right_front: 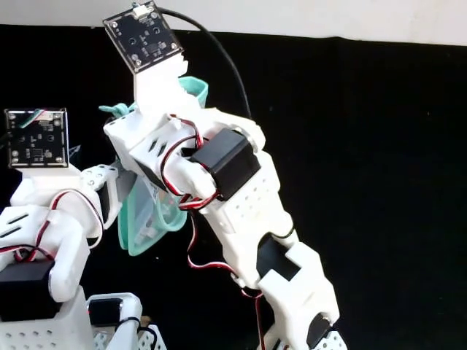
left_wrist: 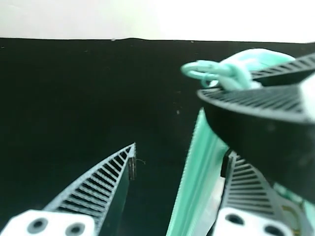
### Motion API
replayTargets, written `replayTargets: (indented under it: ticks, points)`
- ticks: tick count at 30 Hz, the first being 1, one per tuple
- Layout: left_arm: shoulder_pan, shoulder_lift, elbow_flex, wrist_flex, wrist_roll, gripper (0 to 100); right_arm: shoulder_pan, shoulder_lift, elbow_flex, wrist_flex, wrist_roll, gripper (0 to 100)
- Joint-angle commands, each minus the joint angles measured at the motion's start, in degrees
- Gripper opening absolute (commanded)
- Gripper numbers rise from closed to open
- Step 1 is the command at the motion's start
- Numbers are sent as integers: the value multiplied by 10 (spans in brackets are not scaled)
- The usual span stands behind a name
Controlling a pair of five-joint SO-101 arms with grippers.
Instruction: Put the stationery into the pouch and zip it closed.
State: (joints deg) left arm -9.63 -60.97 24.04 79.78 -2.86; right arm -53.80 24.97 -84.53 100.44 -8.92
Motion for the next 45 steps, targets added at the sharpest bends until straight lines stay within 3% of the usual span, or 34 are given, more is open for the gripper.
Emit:
replayTargets:
  ticks: [1, 18, 29, 39, 45]
  points:
    - [20, 1, -6, -14, -19, 292, -15, -31, -6, 6, 11, 5]
    - [53, 109, -13, -54, -53, 281, -29, -31, -6, 6, 36, 5]
    - [71, 109, -13, -49, -53, 5, -28, -31, -6, 6, 37, 5]
    - [72, 109, -13, 13, -53, 6, 48, -31, -14, -9, 37, 5]
    - [72, 109, -9, 32, -53, 6, 109, -29, -144, -61, 71, 5]
